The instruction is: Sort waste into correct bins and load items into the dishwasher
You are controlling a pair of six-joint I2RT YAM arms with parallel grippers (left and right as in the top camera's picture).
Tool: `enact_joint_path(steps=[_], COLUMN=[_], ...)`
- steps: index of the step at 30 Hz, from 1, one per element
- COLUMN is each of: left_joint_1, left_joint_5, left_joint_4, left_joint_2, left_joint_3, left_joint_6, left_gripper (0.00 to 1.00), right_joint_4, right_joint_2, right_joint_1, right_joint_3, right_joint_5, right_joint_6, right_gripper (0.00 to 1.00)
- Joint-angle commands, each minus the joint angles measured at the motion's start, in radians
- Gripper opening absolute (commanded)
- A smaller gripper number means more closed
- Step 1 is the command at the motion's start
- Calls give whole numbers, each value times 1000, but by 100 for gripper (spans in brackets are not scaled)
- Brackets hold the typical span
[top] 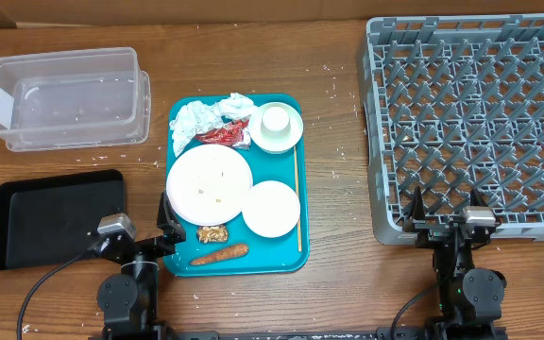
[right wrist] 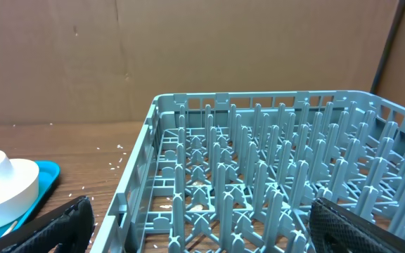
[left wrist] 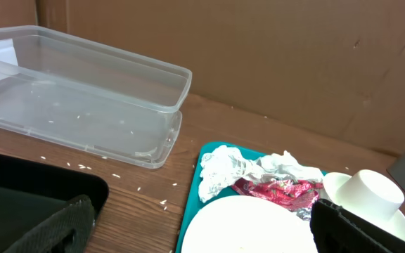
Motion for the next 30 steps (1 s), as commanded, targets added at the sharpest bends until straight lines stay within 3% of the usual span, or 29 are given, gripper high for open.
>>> enact_joint_path(steps=[1,21,25,30], left_joint_1=[-6,-6,-6,-6], left_joint_5=[5,5,-86,0], left_joint_4=[3,3,21,43], left_joint_2=[-11,-11,-11,-11], left_joint_3=[-4,-4,-4,-4], left_joint_6=[15,15,27,16], left_gripper=[100,100,100,100], right_joint_4=[6,6,6,6], right_joint_2=[-12,-12,-12,-12], right_joint_1=[-6,-6,-6,-6], right_joint_3=[-10,-10,-10,-10], right_joint_5=[-1,-1,-1,-1], right_joint_6=[4,4,4,4], right_gripper=[100,100,100,100])
